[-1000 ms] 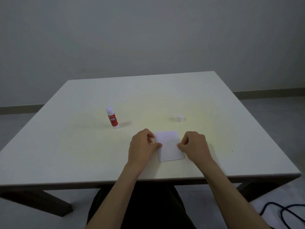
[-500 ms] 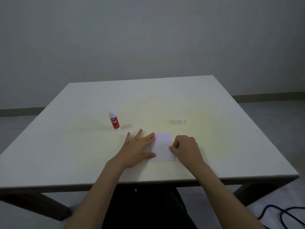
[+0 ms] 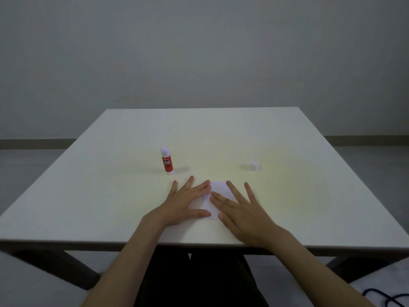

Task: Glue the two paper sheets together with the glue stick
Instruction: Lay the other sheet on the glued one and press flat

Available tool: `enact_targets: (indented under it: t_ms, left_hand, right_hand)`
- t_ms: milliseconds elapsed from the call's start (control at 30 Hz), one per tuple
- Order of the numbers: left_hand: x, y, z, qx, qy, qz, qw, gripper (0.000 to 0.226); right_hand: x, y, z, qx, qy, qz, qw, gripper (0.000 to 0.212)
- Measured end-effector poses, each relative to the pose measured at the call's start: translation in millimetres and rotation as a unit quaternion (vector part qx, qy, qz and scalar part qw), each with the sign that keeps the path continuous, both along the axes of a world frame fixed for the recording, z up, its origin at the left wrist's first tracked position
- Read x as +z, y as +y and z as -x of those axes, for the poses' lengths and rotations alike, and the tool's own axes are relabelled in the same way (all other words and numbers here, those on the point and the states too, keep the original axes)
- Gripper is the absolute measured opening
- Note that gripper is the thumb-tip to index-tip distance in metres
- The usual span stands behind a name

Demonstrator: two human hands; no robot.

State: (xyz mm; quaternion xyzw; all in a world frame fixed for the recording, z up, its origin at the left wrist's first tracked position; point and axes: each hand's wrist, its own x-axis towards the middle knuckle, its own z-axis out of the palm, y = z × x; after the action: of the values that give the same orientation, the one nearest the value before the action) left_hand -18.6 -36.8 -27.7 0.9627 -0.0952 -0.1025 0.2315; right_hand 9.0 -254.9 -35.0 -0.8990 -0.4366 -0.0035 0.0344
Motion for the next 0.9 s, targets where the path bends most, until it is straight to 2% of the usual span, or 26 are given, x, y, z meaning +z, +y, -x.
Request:
enact_targets:
  t_ms: [200, 467, 700, 900]
  left_hand:
    - [0, 0, -1, -0.001, 0.002, -0.016, 1.0, 0.079]
    - [-6, 1, -3, -0.003, -0.009, -0.012, 1.0, 0.08]
    - [-2, 1, 0, 0.0, -0.001, -0.004, 1.0, 0.078]
    - [-3, 0, -1, -0.005, -0.001, -0.018, 1.0, 0.079]
  right_hand:
    - [7, 16, -18, -0.061, 0.02, 0.012, 0.998, 0.056]
    - [-1, -5, 22, 0.016, 0.024, 0.006, 1.0, 0.066]
    - [6, 6, -26, -0.101, 0.062, 0.011, 0.993, 0.062]
    - [-3, -13, 17, -0.036, 0.034, 0.001, 0.999, 0.072]
